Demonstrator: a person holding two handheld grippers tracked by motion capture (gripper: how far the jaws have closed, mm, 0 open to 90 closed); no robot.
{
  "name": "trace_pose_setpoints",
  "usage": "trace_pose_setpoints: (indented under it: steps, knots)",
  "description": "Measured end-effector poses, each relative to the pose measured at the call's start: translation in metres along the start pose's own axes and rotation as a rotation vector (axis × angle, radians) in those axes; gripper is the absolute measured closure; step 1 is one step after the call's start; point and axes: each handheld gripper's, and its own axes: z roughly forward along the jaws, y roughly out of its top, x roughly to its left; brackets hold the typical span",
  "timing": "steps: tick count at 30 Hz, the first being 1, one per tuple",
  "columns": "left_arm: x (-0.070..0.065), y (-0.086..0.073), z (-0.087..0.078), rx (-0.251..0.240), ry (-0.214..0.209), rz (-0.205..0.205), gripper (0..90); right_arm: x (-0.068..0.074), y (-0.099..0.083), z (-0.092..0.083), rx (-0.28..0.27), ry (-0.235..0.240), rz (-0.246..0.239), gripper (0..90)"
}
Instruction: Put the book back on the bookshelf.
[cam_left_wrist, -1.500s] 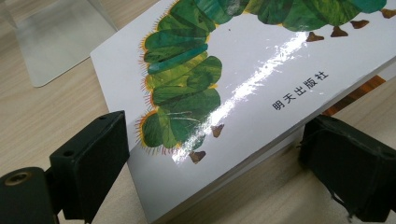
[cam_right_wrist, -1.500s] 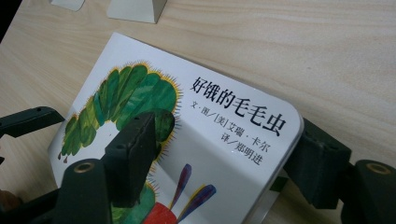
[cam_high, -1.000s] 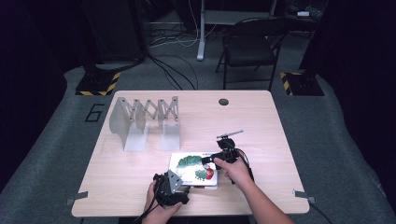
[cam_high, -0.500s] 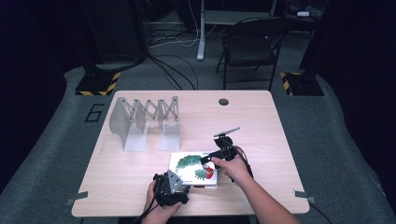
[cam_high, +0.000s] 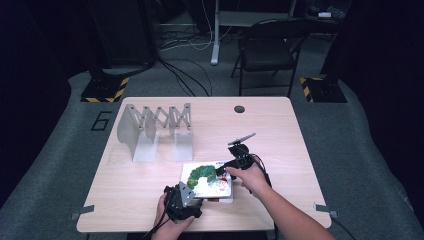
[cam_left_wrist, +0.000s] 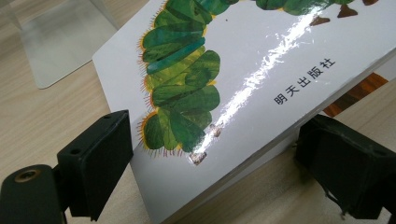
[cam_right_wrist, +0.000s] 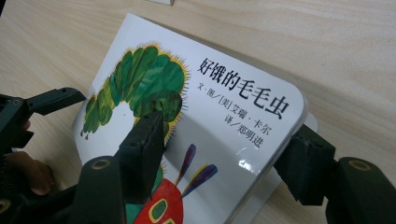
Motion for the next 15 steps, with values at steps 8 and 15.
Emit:
trace_pose_setpoints:
  steps: [8, 15]
  knots:
    - [0.0011, 0.0002, -0.0006, 0.007, -0.009, 0.002, 10.9, 0.0059, 0.0049, -0.0029, 0.029, -0.021, -0.021, 37.8]
    - [0.0031, -0.0001, -0.0011, -0.002, -0.016, -0.007, 11.5, 0.0106, 0.0073, -0.0082, 0.023, -0.014, -0.012, 41.6]
